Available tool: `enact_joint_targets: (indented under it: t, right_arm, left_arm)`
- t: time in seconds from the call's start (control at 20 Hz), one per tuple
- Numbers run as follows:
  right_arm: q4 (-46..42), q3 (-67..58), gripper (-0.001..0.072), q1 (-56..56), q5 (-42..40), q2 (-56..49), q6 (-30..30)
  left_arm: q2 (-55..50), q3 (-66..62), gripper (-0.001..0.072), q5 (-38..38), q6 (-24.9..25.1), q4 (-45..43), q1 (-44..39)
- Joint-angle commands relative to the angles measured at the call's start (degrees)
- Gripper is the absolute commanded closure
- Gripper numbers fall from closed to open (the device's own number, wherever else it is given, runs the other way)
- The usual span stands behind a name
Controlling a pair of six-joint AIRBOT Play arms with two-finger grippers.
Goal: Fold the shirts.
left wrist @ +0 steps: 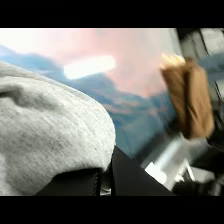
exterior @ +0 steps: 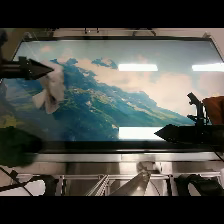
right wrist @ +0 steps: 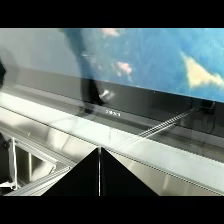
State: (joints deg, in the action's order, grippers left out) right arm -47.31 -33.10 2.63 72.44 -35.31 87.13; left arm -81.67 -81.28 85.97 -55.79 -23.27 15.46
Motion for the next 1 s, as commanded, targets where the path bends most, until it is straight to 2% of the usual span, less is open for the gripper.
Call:
enact_joint_targets:
  t: [0.0, 0.15, 0.2, 0.3, 0.45, 0.65, 0.95]
  right_arm:
    - [0.02, 0.02, 0.0693, 0.07, 0.02, 0.04, 0.02]
    - [0.02, 0.02, 0.0692, 0.07, 0.02, 0.04, 0.02]
    - [0.02, 0.02, 0.0692, 0.07, 0.00, 0.04, 0.02]
    - [0.02, 0.02, 0.0693, 0.07, 0.02, 0.04, 0.02]
    - [0.02, 0.02, 0.0693, 0.07, 0.00, 0.04, 0.02]
    - [0.02, 0.02, 0.0693, 0.07, 0.02, 0.04, 0.02]
    - [0.02, 0.02, 0.0692, 0.07, -3.10, 0.04, 0.04]
  left_arm:
    - [2.78, -1.01, 0.0689, -1.11, 0.24, 3.30, -16.65]
    - [0.83, -1.01, 0.0689, -7.85, -0.70, -3.10, -28.20]
    - [-0.57, -1.01, 0.0649, -8.83, -1.68, -5.20, -31.06]
    - [-4.07, -1.01, 0.0005, -8.85, -3.39, -8.24, -35.93]
    - [-7.56, -1.01, -0.0008, -7.93, -6.71, -8.76, -35.98]
    - [-10.05, -0.92, 0.0000, -4.26, -8.33, -9.22, -29.73]
    - [-15.50, 7.56, 0.0002, -13.90, -9.88, -12.79, -24.46]
